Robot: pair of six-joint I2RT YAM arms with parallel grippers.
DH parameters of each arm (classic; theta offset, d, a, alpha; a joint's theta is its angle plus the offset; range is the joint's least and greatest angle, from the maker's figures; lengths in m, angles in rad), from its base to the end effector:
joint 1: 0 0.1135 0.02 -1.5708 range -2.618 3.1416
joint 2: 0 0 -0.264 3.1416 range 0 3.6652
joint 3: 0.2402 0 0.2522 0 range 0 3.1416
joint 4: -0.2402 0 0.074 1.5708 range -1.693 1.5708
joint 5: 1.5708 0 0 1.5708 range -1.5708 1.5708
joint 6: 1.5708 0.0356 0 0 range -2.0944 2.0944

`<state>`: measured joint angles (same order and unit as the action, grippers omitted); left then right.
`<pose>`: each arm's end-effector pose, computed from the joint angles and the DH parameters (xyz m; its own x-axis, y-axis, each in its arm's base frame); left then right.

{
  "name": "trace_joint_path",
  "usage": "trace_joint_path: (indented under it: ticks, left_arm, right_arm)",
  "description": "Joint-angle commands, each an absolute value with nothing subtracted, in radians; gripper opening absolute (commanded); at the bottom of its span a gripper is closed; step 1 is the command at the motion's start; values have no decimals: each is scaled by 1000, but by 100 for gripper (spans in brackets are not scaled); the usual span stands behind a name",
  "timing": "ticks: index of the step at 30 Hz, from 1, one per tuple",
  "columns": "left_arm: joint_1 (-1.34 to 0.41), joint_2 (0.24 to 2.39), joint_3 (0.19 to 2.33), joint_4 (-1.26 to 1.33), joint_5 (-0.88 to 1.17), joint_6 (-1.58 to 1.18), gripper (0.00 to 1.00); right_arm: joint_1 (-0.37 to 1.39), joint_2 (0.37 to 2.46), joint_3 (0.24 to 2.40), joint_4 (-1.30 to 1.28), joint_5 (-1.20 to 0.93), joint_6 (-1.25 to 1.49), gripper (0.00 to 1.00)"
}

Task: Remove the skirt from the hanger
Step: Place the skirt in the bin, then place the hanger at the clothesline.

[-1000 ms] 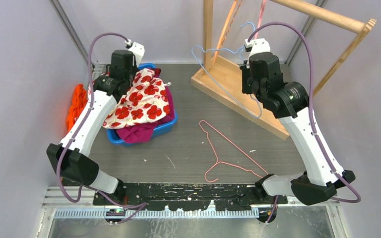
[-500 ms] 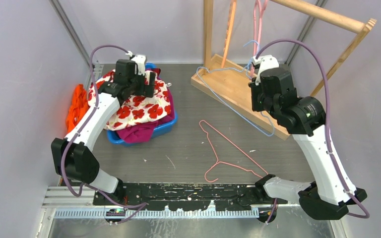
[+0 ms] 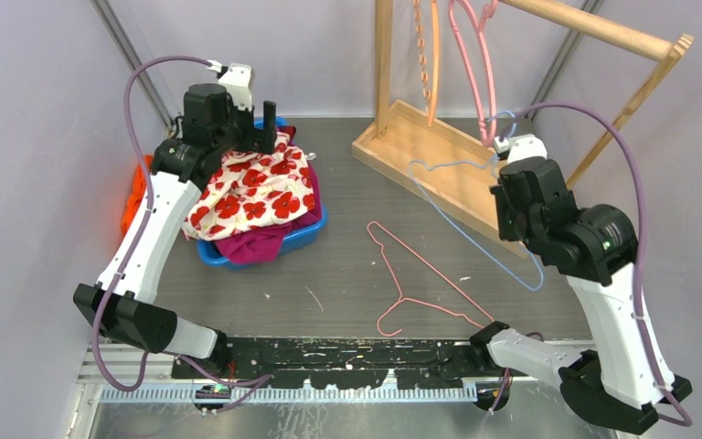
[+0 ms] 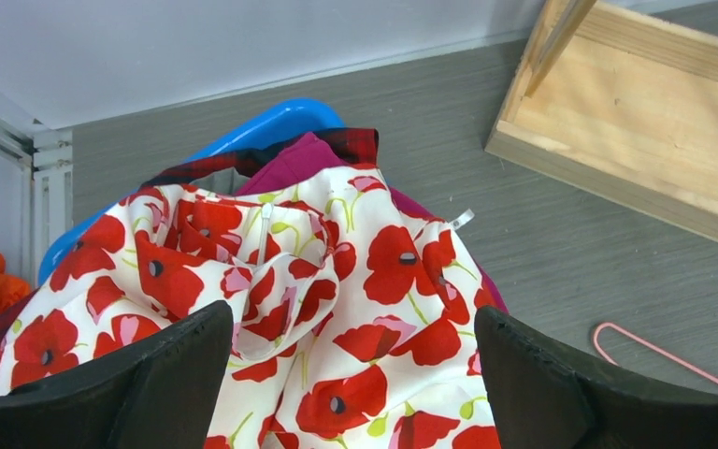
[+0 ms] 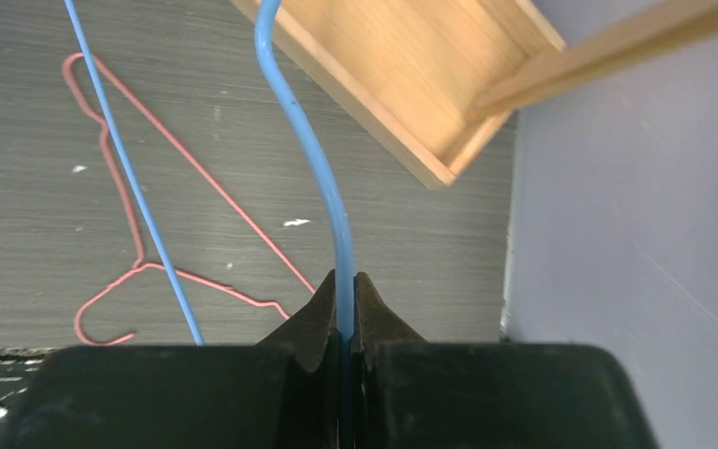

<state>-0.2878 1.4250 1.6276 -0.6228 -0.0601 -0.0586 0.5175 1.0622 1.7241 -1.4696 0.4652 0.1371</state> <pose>0.2974 -0.0858 0.4381 -0.4040 0.0586 -0.9129 0.2075 0.9778 -0.0290 0.1130 0.0459 0.4655 -0.6458 -0.2270 -0.7290 -0.0852 0.9702 -0.2267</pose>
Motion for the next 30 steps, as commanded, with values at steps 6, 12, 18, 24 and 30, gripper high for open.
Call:
trace_joint_path:
  ticks: [6,12,18,24,30]
  left_arm:
    - [-318,1422,1623,-632,-68,-43,99]
    - [-318,1415,1622,-631,-68,-41,99]
    - [-322,1372,1596,-633,-50,-52,99]
    - [-334,1291,1512,-635,-55,-55,100]
    - [-343,1233,1469,-649,-86,-34,99]
  right_arm:
    - [517,945,1771,-1542,871,240,1]
    - [516,949,1763,-1412,1068,177,1]
    - [516,1036,1693,-981,1218,-5,1]
    - [500,1163,1653,-489,1257,-250,1]
    - [387,1278,1731,-392,1169,-225,1]
